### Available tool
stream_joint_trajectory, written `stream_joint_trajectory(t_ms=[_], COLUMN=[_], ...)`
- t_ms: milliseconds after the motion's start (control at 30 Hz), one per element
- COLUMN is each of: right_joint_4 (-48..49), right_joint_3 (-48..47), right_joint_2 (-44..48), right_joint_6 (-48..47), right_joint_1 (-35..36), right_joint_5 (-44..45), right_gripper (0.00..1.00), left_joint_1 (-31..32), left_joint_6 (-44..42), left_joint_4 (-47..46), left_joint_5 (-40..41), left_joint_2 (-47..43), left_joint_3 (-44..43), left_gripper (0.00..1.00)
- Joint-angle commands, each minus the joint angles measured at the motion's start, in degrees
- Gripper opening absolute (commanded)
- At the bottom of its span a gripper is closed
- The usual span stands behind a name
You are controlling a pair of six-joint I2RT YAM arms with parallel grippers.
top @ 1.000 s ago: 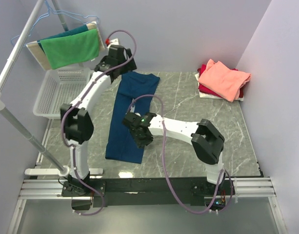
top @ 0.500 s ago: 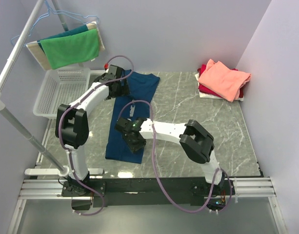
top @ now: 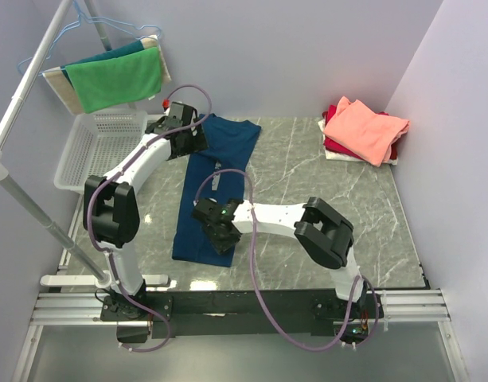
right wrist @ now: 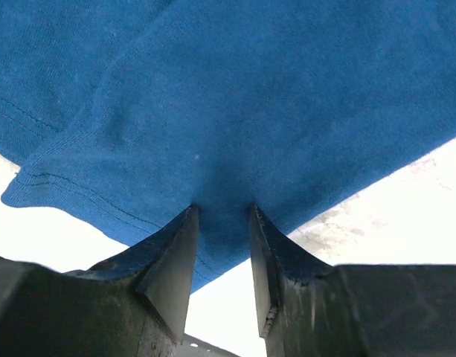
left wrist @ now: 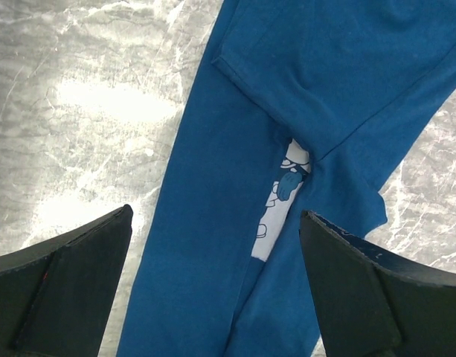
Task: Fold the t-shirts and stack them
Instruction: Fold the tshirt
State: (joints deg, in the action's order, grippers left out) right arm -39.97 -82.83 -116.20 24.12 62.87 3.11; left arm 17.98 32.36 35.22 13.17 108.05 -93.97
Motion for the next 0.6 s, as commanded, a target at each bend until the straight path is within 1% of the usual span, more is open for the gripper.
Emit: stream_joint_trajectory(t_ms=[0, 200, 433, 533, 567], right_joint_4=[-2.66, -1.96, -3.19, -3.89, -3.8], right_joint_3=[7.76, 18.38, 25.87, 28.24, 28.68], right_joint_2=[-0.79, 4.66, 9.76, 10.9, 11.17], right_joint_6=[1.1, 3.82, 7.25, 9.27, 10.32], right_joint_1=[0.23, 0.23, 0.32, 0.15, 0.15], right_joint_5=[0.75, 0.13, 0.14, -0.21, -0.48], right_gripper=[0.41, 0.39, 0.37, 0.32, 0.24], left_joint_1=[-0.31, -0.75, -0.93, -0.93, -0.93], left_joint_6=[0.51, 0.77, 0.78, 0.78, 0.78], left_joint_4=[0.29, 0.37, 1.6, 3.0, 3.27], left_joint_5=[0.37, 0.37, -0.07, 0.28, 0.45], left_joint_2=[-4.07, -5.66, -6.71, -7.59, -7.94], left_joint_3=[1.33, 3.88, 4.94, 5.55, 5.9], left_gripper=[0.99, 0.99, 0.99, 0.99, 0.99])
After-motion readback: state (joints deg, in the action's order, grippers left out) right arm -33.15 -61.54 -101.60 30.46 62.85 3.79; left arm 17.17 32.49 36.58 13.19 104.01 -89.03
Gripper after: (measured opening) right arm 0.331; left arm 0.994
